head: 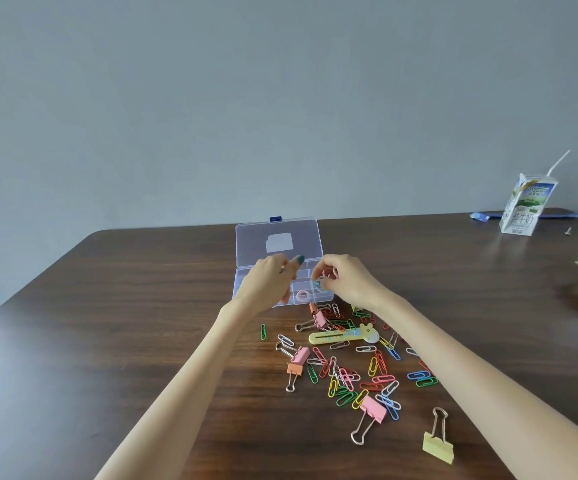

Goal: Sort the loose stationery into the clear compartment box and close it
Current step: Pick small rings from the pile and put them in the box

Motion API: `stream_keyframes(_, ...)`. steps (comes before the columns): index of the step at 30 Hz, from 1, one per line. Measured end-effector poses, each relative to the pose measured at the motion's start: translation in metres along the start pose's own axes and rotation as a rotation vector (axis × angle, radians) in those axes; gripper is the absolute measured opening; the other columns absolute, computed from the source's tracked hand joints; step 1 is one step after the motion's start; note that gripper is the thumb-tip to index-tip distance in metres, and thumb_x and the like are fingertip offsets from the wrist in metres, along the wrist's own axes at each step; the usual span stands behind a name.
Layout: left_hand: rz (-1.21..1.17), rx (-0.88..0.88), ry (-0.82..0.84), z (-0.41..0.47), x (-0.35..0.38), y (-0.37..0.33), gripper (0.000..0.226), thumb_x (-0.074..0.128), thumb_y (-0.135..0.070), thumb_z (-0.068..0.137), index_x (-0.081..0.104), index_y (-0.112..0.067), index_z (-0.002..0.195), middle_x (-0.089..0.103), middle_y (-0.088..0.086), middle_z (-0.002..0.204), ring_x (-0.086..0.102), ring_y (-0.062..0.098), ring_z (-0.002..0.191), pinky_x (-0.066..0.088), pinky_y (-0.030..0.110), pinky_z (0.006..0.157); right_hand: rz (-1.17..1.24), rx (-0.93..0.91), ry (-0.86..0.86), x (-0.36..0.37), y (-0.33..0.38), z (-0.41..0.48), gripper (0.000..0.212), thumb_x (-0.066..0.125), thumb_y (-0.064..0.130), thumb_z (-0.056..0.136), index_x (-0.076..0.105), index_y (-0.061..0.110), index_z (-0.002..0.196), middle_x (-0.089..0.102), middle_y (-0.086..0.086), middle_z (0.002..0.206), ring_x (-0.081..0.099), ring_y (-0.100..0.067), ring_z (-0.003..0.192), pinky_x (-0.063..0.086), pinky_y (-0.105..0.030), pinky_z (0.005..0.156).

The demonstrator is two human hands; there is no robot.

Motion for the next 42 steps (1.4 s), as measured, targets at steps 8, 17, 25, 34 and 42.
stream_keyframes(8, -0.535, -0.208, 0.203, -0.002, 0.004, 0.004, 0.037, 0.03, -0.042, 0.102, 0.039, -0.012, 0.084, 0.031, -0.003, 0.054, 0.026, 0.004, 0.033, 0.022, 0.015, 0.035, -0.108, -0.061, 0.01, 0.005, -0.001, -0.001, 0.012, 0.06, 0.012, 0.091, 0.062, 0.014, 0.103, 0.062, -0.006, 0.116, 0.056, -0.015, 0.101, 0.04, -0.018, 0.075)
stream_keyframes(17, -0.794, -0.323, 0.327, -0.004, 0.004, 0.014, 0.013, 0.046, -0.011, 0.099, 0.04, -0.009, 0.111, 0.056, 0.008, 0.082, 0.043, 0.012, 0.057, 0.037, 0.02, 0.045, -0.046, -0.039, 0.01, 0.004, -0.002, -0.001, 0.021, 0.064, 0.008, 0.087, 0.055, 0.014, 0.105, 0.057, -0.003, 0.117, 0.055, -0.015, 0.103, 0.043, -0.021, 0.08)
stream_keyframes(25, -0.58, -0.175, 0.179, -0.001, -0.006, 0.012, 0.008, 0.051, -0.011, 0.097, 0.054, -0.003, 0.101, 0.067, 0.005, 0.085, 0.054, 0.007, 0.058, 0.047, 0.016, 0.053, 0.086, 0.019, -0.016, 0.001, -0.011, 0.001, 0.022, 0.046, -0.001, 0.093, 0.057, 0.013, 0.105, 0.059, 0.0, 0.111, 0.053, -0.014, 0.104, 0.042, -0.016, 0.08)
stream_keyframes(34, -0.516, -0.096, 0.052, 0.01, 0.007, 0.008, 0.018, 0.07, -0.012, 0.085, 0.069, 0.001, 0.098, 0.064, 0.009, 0.073, 0.063, 0.003, 0.049, 0.055, 0.015, 0.053, -0.002, -0.056, -0.163, -0.007, -0.013, 0.004, 0.022, 0.058, -0.003, 0.088, 0.059, 0.014, 0.101, 0.062, 0.001, 0.104, 0.058, -0.011, 0.092, 0.041, -0.008, 0.068)
stream_keyframes(42, -0.564, -0.075, 0.049, 0.012, 0.009, 0.003, 0.018, 0.061, -0.001, 0.089, 0.067, 0.006, 0.105, 0.064, 0.014, 0.083, 0.067, 0.013, 0.06, 0.059, 0.023, 0.057, -0.037, -0.074, -0.241, -0.007, -0.01, 0.008, 0.012, 0.068, 0.007, 0.084, 0.065, 0.015, 0.092, 0.066, 0.003, 0.087, 0.062, -0.008, 0.077, 0.052, -0.019, 0.068)
Point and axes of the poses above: each hand's wrist, its own z-axis towards the middle knuckle, its own x-axis out of the palm, y = z × x, the point moved 3 cm from there along z, towards the middle knuckle
